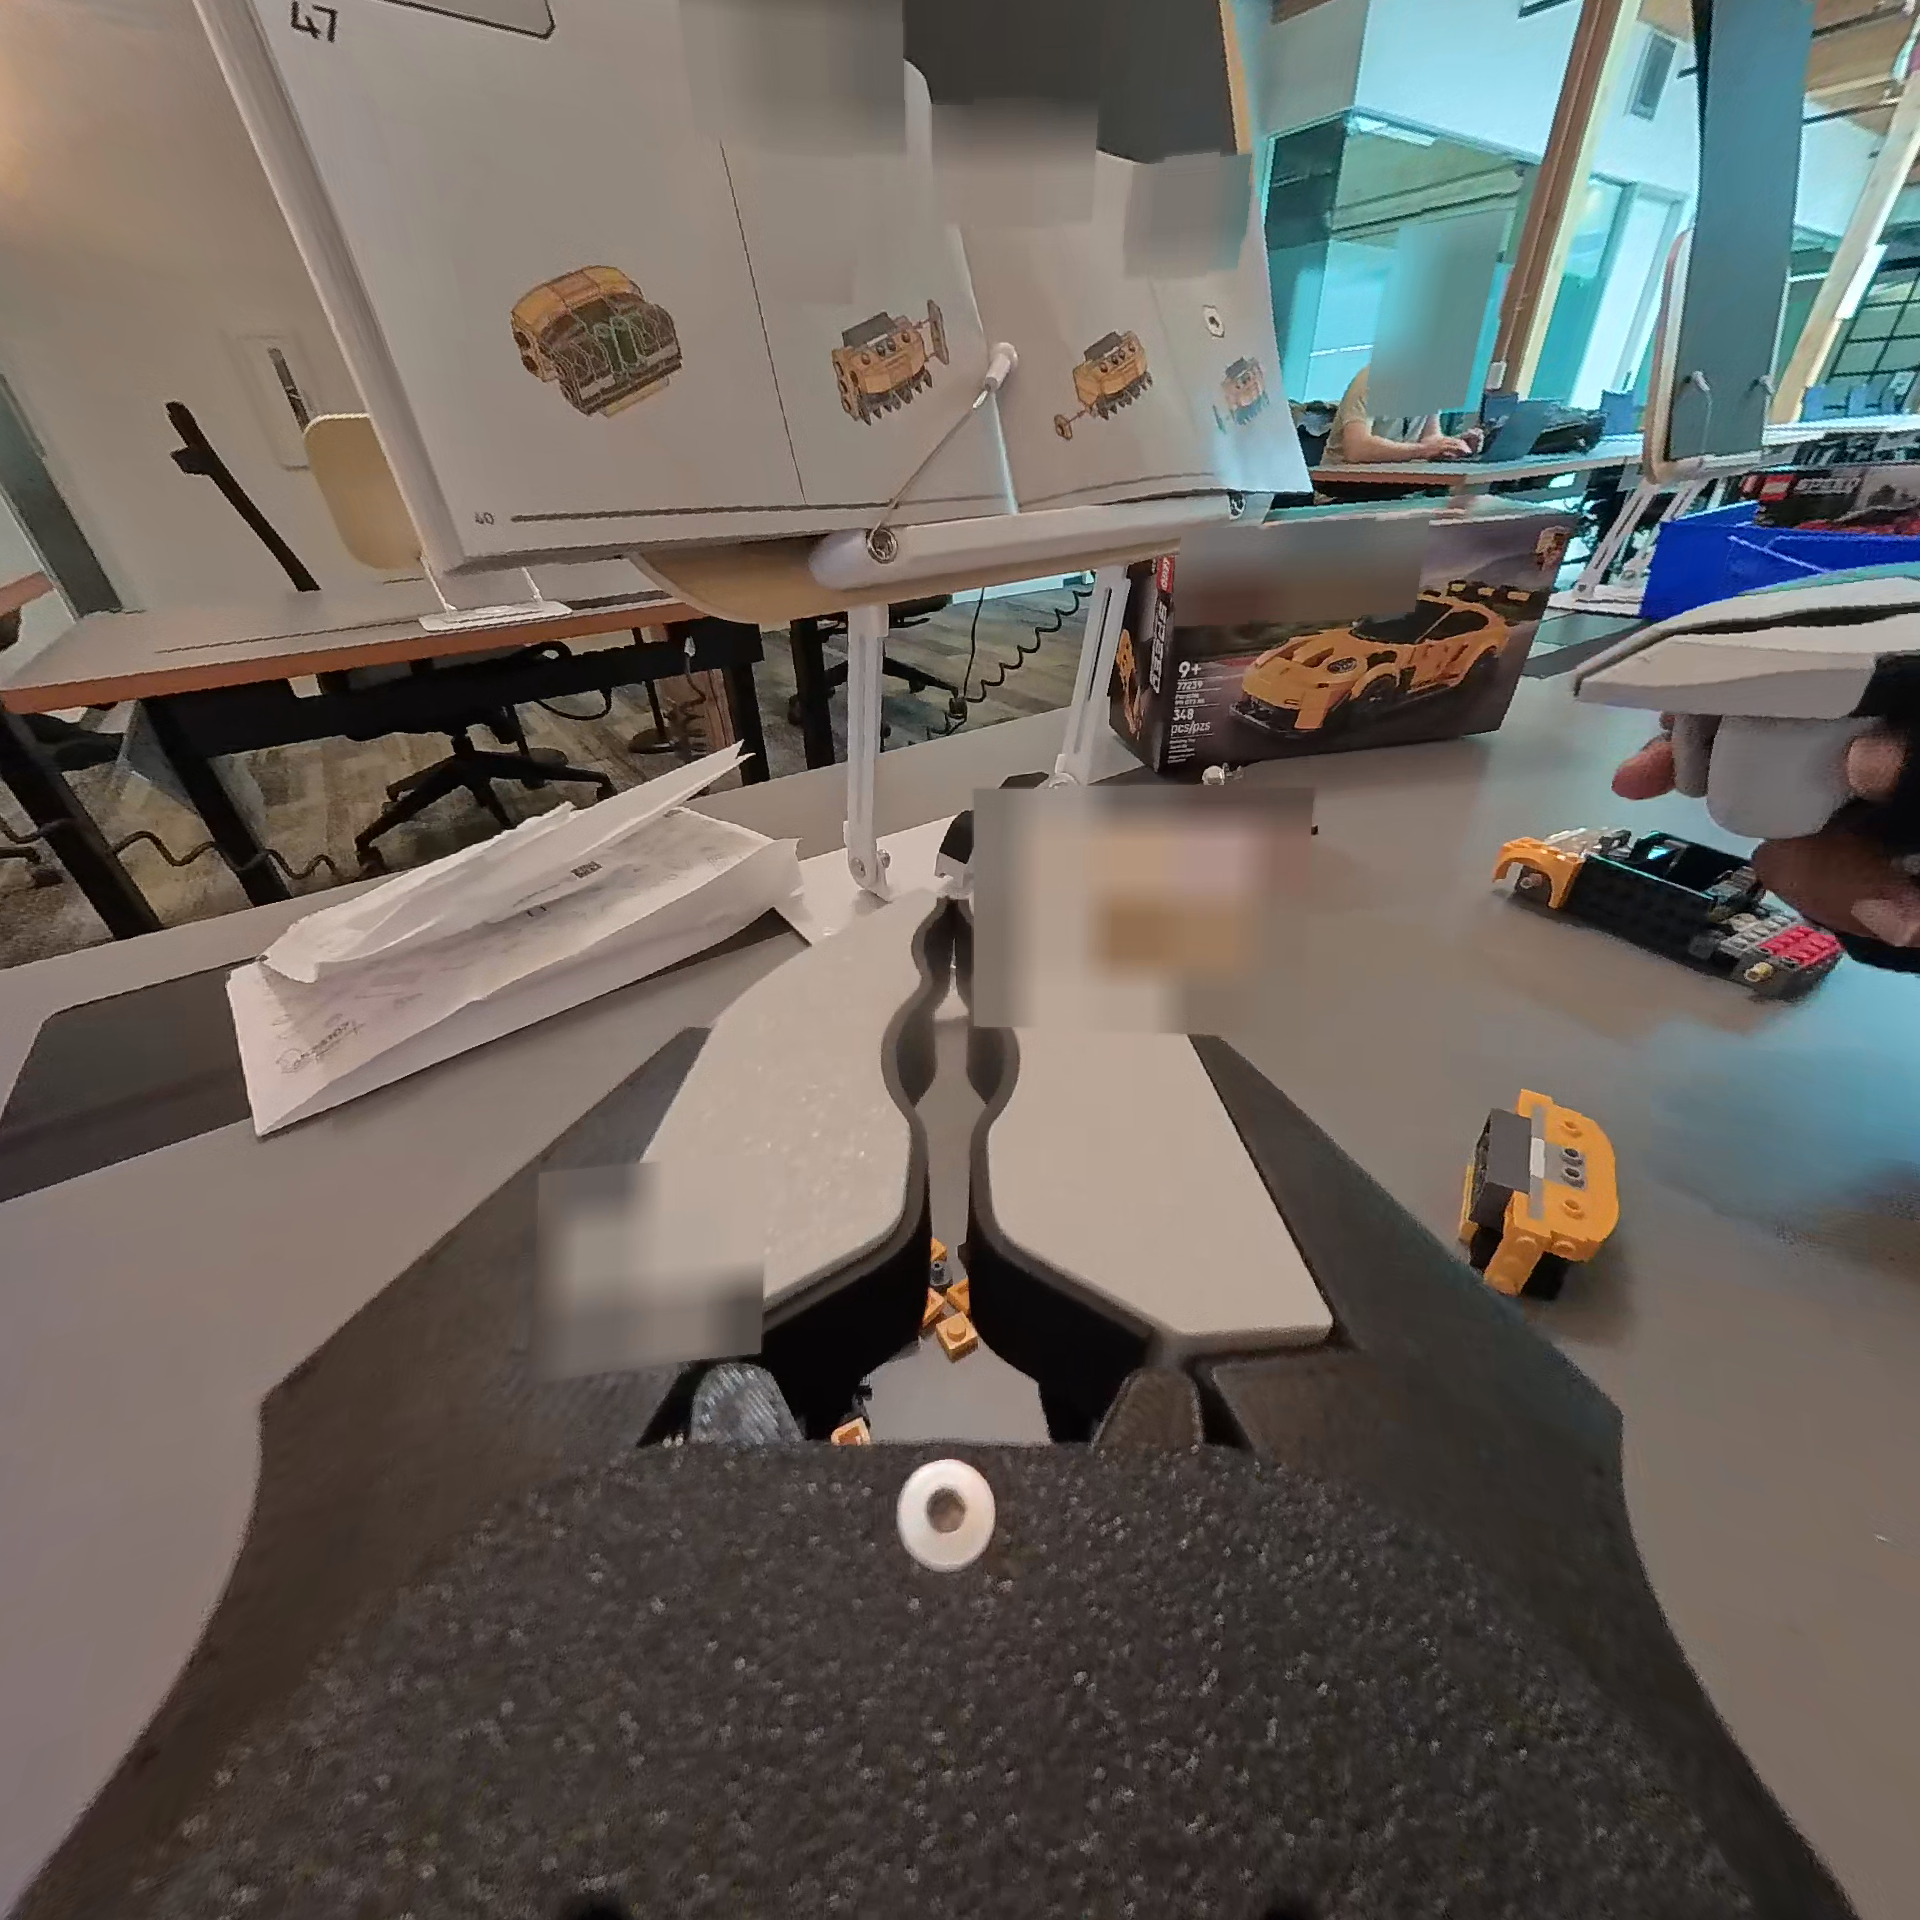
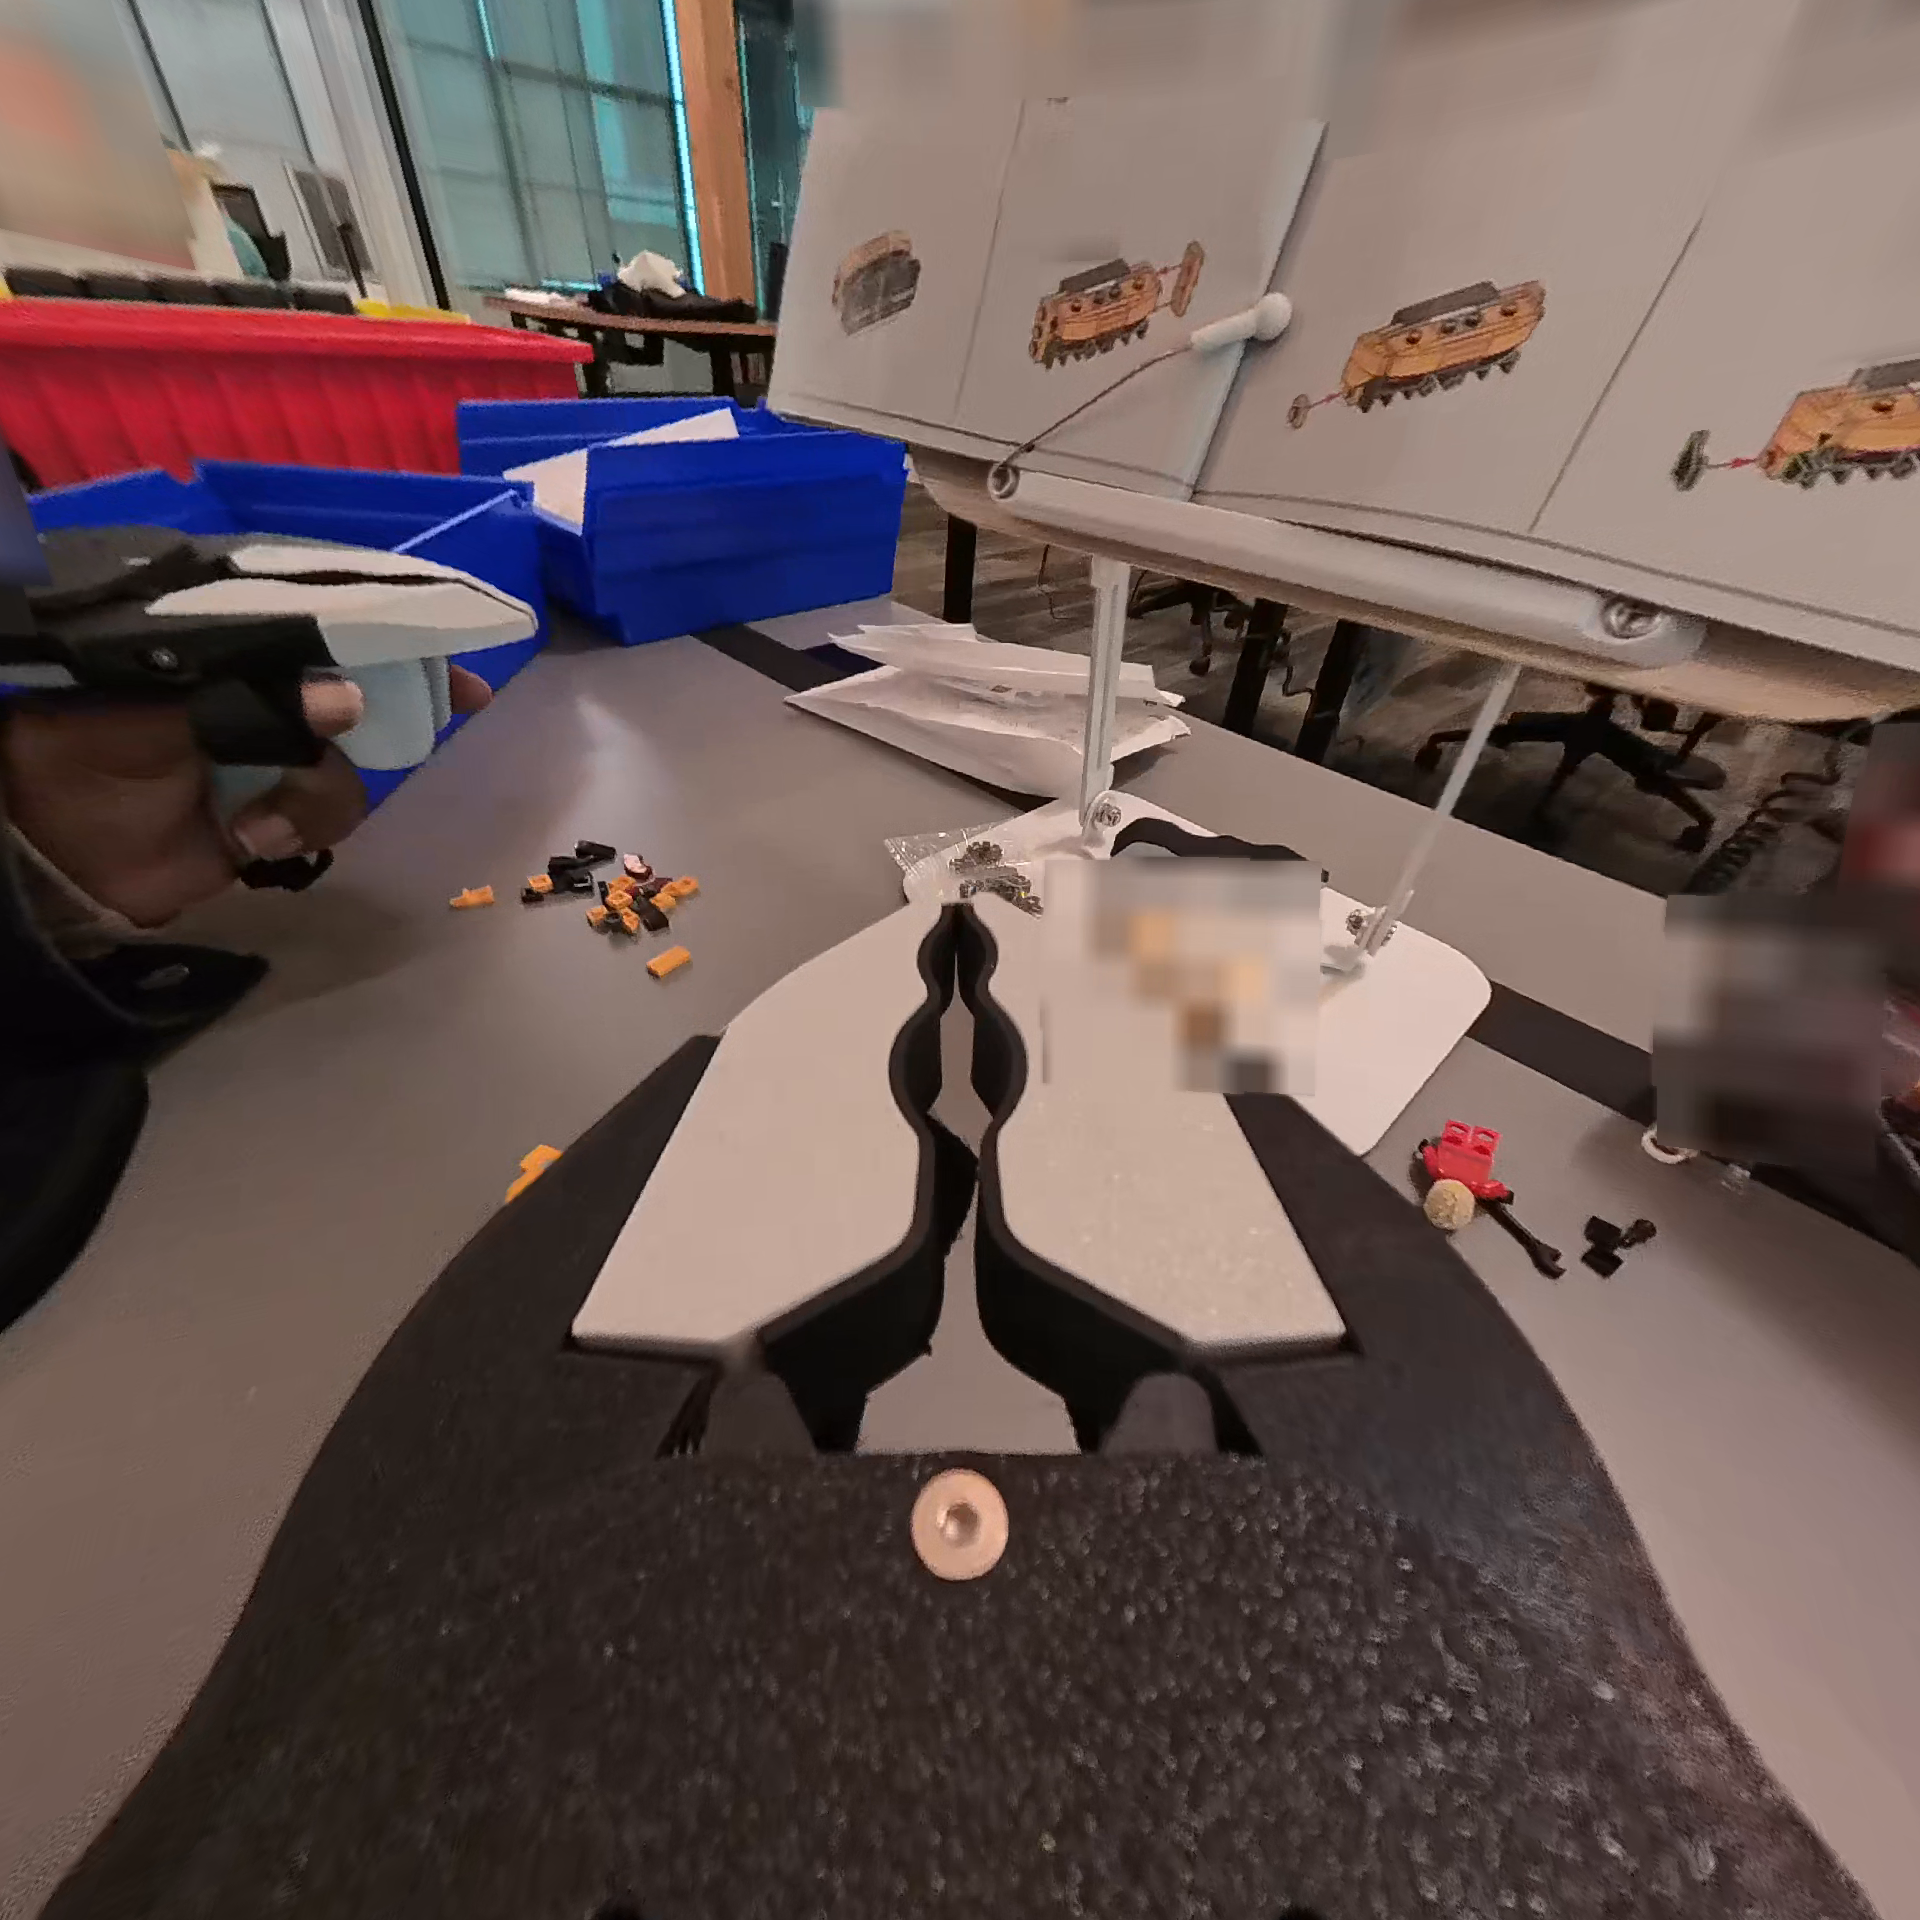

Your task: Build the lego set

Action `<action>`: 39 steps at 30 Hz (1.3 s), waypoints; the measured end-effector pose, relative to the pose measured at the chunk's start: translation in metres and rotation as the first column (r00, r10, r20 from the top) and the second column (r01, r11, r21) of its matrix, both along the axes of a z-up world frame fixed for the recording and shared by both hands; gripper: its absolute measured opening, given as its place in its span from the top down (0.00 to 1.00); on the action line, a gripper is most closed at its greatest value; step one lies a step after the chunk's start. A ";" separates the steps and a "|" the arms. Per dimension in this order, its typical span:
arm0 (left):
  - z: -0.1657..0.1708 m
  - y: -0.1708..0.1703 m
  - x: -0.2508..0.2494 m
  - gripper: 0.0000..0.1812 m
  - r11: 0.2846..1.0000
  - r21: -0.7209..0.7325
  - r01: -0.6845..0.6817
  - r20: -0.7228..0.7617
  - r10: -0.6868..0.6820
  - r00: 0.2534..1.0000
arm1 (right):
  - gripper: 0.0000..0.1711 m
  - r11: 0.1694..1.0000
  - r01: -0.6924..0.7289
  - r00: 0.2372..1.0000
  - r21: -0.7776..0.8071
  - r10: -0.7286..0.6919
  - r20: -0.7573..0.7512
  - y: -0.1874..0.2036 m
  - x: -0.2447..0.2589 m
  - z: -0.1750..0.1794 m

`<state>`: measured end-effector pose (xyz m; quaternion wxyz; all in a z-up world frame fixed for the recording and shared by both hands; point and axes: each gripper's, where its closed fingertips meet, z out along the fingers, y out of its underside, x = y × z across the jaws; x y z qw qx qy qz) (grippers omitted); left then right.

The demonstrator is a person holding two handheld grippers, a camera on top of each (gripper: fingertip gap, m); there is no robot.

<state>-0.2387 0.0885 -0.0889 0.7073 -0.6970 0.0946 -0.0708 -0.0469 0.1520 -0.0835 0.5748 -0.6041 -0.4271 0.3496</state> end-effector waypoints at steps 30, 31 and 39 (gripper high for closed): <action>-0.006 0.004 0.002 1.00 1.000 -0.005 -0.002 -0.010 0.002 1.000 | 1.00 0.999 0.030 0.999 0.046 -0.028 -0.031 0.005 0.004 -0.002; -0.007 0.004 0.002 1.00 1.000 -0.010 0.000 -0.007 0.000 1.000 | 1.00 0.998 0.033 0.999 0.045 -0.032 -0.033 0.005 0.004 -0.002; -0.006 0.004 -0.005 1.00 0.999 -0.020 -0.027 -0.025 0.026 0.999 | 1.00 0.998 0.051 0.998 0.033 -0.049 -0.041 0.009 0.006 -0.002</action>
